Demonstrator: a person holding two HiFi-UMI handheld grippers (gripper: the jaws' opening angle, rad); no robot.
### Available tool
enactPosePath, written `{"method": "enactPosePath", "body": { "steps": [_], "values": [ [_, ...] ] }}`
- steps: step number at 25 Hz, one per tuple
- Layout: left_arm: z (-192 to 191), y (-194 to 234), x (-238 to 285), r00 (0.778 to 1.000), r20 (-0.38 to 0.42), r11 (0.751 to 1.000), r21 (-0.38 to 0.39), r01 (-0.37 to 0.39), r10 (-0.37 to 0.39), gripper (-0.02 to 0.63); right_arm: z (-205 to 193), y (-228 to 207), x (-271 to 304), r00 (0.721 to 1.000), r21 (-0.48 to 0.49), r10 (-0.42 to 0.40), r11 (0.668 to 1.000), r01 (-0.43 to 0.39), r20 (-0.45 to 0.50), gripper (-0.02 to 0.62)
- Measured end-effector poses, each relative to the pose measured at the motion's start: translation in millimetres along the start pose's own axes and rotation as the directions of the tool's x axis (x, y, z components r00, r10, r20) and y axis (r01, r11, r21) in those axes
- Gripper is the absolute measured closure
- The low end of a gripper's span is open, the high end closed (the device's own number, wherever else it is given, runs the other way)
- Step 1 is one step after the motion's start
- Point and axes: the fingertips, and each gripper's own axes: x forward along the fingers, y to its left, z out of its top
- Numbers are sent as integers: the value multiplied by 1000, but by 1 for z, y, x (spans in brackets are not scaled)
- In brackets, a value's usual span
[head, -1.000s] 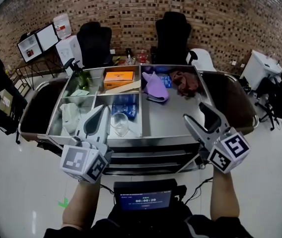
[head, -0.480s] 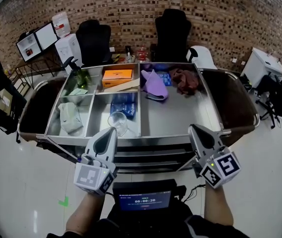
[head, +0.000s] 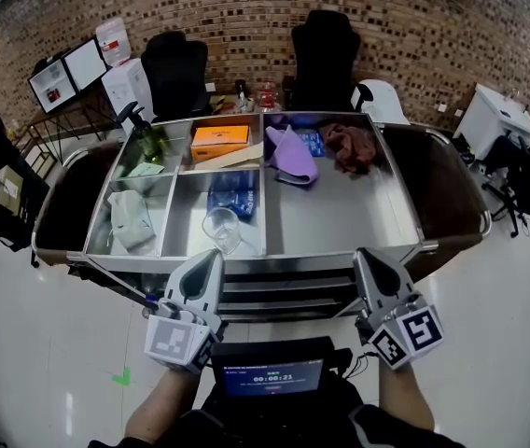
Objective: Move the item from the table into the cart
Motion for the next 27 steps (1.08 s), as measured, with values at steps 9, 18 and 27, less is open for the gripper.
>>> {"method": "enactPosePath", "body": {
  "steps": [9,18,27],
  "values": [
    [-10,1,0,1000,-21,1000,12,7,-6,615,-13,4,5,1000,-24,0,1000,0,-18,609],
    [-2,-10,-5,1000,-23,1000,4,11,-11,615,-6,5,-4,1000,-15,3,1000,-3,-22,609],
    [-7,-6,-3,1000,-22,1000,-6,4,-5,615,-9,3,-1,1000,-17,-1,1000,1,-16,609]
  ]
}}
